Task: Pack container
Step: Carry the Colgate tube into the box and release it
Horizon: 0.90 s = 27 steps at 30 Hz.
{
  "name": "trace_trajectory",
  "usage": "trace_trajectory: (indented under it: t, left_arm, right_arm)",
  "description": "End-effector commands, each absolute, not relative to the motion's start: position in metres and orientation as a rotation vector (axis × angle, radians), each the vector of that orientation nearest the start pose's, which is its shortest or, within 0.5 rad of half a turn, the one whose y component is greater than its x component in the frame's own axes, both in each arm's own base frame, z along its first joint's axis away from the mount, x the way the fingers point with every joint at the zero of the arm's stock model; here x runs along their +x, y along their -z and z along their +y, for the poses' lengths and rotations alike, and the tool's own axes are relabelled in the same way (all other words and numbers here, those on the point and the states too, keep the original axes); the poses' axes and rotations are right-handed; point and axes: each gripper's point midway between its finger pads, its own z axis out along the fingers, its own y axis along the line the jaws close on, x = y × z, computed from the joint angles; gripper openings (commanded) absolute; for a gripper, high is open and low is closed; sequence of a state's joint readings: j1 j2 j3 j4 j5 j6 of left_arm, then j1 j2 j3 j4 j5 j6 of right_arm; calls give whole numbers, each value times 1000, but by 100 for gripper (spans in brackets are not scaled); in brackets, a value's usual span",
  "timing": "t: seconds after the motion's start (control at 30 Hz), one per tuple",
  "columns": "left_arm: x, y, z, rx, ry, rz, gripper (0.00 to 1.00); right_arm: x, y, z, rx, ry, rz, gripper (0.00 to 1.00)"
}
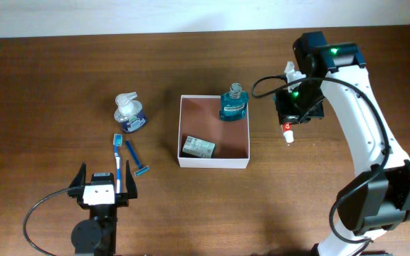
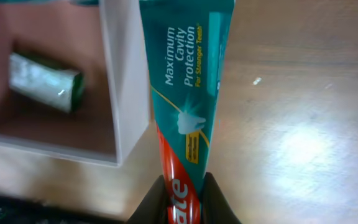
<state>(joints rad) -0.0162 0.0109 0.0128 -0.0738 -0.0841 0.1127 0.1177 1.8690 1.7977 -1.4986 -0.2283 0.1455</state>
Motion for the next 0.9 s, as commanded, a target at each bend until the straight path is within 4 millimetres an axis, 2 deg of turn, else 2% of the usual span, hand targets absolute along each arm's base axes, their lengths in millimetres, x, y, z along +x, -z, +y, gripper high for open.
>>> trace_trajectory:
  t: [0.0, 0.23, 0.37, 0.5, 0.57, 0.87]
  left_arm:
    - [246, -158, 10, 56, -150, 1644, 100]
    - [246, -158, 10, 56, -150, 1644, 100]
    - [246, -158, 10, 56, -150, 1644, 100]
    - [246, -158, 10, 56, -150, 1644, 100]
    - [246, -158, 10, 56, -150, 1644, 99]
    - [246, -158, 10, 56, -150, 1644, 99]
  right_arm:
    - [331, -176, 103, 71, -519, 3155, 11]
    - [326, -177, 162, -81, -544, 3122, 11]
    - [329, -173, 185, -117, -421, 3075, 11]
    - [330, -164, 189, -128, -204, 3035, 12]
    - [329, -159, 188, -103, -158, 3033, 12]
    - [324, -122, 191, -84, -137, 3088, 12]
